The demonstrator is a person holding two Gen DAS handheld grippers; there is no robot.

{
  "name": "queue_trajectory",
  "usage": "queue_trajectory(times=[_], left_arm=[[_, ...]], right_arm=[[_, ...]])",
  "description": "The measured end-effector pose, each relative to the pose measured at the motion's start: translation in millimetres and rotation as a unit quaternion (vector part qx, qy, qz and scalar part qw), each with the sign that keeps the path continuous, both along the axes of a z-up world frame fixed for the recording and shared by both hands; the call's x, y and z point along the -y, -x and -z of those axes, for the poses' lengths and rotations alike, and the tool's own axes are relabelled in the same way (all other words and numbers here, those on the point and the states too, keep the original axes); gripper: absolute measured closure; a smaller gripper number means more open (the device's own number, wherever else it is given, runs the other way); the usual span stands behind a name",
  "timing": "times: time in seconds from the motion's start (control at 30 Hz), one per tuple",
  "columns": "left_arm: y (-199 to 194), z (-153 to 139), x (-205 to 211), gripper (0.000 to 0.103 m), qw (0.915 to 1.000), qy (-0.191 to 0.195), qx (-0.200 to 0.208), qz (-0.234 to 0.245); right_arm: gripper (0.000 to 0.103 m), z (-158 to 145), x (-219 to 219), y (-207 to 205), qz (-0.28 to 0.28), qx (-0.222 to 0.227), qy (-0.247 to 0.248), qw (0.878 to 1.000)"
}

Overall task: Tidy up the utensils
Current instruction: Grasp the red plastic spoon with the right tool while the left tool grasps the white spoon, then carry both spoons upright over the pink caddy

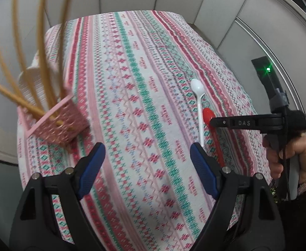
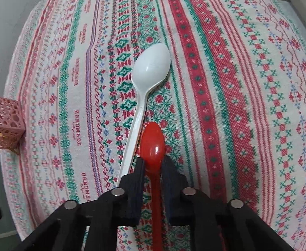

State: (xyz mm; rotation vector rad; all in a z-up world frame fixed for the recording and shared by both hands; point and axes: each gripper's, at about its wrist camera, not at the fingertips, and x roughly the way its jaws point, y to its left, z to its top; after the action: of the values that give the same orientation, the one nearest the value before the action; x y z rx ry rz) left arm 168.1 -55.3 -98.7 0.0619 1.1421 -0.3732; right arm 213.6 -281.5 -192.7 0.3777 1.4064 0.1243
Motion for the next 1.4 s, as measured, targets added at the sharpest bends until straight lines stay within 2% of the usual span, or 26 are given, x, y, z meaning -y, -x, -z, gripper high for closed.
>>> queue_trajectory(times=[0.13,0.3,0.4,0.7,0.83,1.07,1.23,1.3,1.4], left_arm=[[-17,7,34,0.024,0.9997,-0.005,-0.001,0.024],[-39,20,74,0.05,0.9987,-0.007,-0.008,0.049],[-53,29,94,0.057,0.9981,-0.01,-0.017,0.059],[-94,63,153,0.058,0.9945,-0.056,-0.035,0.08],[-105,74,160,0.058,0.9935,-0.067,-0.051,0.076],[-117,83,175,0.058,0.9904,-0.098,-0.056,0.08],[-128,85,183,0.058,0.9895,-0.106,-0.06,0.077],[-130,84,183,0.065,0.9898,-0.107,-0.055,0.076],[-135,84,183,0.066,0.9903,-0.106,-0.051,0.074]], right_arm=[[0.099,-8,24,2,0.025,0.012,-0.003,1.0],[0.101,-12,55,7,0.057,0.018,-0.025,0.998],[0.101,-14,74,9,0.073,0.023,-0.037,0.996],[0.101,-14,102,11,0.089,0.026,-0.061,0.994],[0.101,-15,102,9,0.086,0.028,-0.063,0.994],[0.101,-13,102,10,0.084,0.028,-0.065,0.994],[0.101,-12,105,11,0.085,0.029,-0.064,0.994],[0.101,-12,107,12,0.087,0.029,-0.064,0.994],[0.101,-14,108,12,0.09,0.03,-0.065,0.993]])
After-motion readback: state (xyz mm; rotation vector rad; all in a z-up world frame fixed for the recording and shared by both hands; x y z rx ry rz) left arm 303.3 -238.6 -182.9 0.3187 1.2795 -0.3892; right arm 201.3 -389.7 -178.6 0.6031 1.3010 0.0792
